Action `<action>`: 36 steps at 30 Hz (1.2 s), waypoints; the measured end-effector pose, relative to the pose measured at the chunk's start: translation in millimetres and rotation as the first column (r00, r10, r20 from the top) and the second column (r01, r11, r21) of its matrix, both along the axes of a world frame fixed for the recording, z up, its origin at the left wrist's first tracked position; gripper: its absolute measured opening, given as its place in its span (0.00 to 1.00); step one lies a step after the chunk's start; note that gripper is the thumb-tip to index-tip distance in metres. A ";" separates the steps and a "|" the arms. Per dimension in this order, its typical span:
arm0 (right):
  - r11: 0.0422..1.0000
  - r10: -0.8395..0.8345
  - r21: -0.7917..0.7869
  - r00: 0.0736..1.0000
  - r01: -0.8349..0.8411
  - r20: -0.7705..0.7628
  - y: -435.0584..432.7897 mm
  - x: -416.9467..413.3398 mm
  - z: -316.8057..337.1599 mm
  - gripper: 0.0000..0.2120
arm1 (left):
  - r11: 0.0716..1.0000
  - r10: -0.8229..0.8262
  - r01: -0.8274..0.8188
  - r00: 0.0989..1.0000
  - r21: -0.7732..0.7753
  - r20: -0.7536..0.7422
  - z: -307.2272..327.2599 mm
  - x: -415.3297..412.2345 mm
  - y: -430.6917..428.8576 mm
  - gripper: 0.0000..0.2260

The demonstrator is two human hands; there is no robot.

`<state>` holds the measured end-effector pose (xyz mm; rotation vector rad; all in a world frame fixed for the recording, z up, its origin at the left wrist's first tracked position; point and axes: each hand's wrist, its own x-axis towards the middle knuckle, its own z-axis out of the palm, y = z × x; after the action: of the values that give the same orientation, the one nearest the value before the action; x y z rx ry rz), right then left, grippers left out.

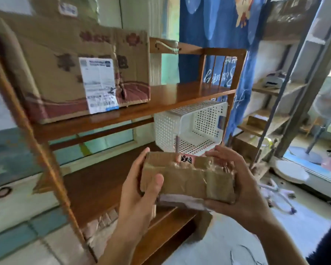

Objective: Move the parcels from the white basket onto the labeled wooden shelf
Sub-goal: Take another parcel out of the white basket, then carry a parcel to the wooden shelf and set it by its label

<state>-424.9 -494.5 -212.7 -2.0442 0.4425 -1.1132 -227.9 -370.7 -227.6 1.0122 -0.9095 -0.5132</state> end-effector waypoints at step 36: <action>0.733 0.656 -0.017 0.700 -0.680 0.282 630.3 343.6 65.9 0.22 | 0.786 0.515 -0.602 0.763 -0.141 -0.390 37.7 191.3 707.5 0.40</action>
<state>-81.3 135.7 -146.8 -1.7018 -0.3831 -0.8592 -36.6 336.9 -190.0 0.8677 -0.3164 -0.0357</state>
